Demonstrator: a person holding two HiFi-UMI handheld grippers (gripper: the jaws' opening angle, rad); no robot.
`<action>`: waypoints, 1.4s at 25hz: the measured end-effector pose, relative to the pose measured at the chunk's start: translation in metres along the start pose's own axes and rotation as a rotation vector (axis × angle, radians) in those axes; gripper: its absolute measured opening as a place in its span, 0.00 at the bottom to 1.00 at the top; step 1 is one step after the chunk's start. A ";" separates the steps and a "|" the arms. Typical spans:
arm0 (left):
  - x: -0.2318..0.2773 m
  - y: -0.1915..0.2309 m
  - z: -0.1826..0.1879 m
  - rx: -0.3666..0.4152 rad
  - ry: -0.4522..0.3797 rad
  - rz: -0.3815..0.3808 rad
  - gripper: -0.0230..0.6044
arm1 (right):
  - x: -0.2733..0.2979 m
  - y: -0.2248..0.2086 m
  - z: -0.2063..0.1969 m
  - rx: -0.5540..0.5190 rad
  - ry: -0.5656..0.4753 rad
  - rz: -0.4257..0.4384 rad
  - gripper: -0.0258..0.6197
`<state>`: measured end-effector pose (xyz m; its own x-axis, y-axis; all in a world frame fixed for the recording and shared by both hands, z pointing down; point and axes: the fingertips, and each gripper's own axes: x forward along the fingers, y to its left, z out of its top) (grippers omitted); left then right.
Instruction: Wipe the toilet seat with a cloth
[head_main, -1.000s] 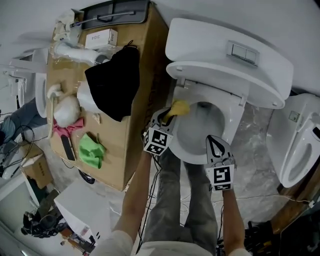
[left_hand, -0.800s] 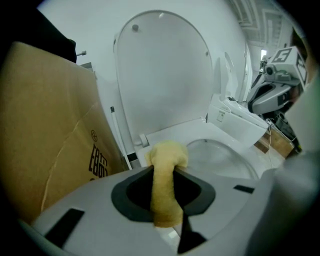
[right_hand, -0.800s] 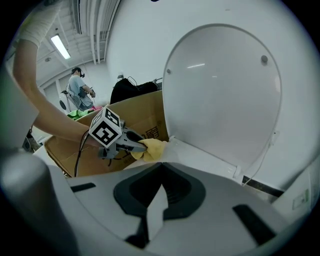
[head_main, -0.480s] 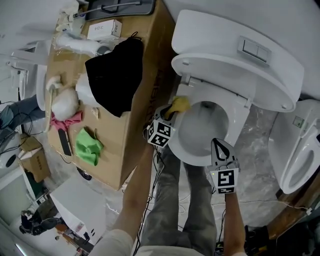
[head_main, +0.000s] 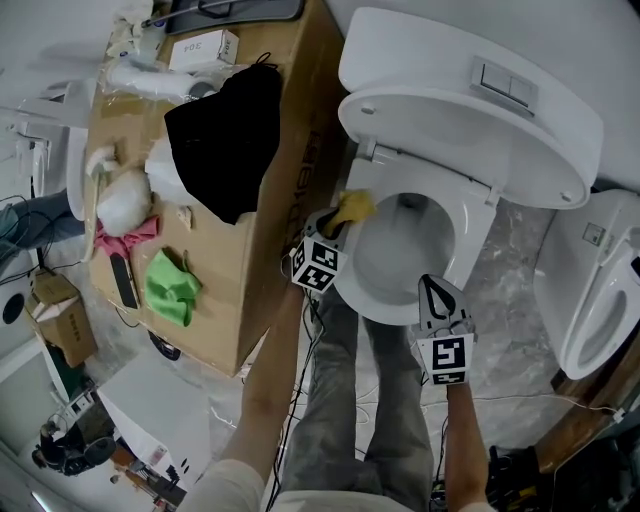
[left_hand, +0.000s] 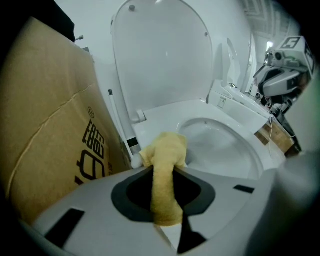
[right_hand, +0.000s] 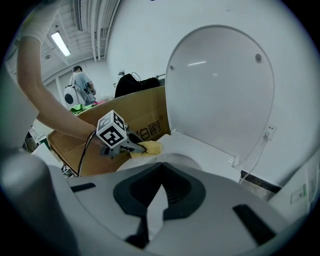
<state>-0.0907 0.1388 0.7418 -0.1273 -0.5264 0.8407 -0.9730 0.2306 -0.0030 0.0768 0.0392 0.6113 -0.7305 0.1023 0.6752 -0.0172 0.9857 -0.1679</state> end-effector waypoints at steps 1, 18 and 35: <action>-0.001 -0.002 -0.002 -0.003 0.000 -0.001 0.19 | -0.001 0.001 -0.002 0.002 0.002 -0.001 0.05; -0.030 -0.050 -0.049 -0.006 0.028 -0.070 0.19 | -0.017 0.039 -0.044 0.060 0.032 -0.044 0.05; -0.055 -0.125 -0.092 -0.018 0.025 -0.199 0.19 | -0.037 0.098 -0.087 0.183 0.048 -0.139 0.05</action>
<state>0.0562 0.2145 0.7460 0.0723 -0.5428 0.8368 -0.9750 0.1383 0.1740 0.1614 0.1432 0.6326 -0.6795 -0.0218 0.7334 -0.2419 0.9503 -0.1958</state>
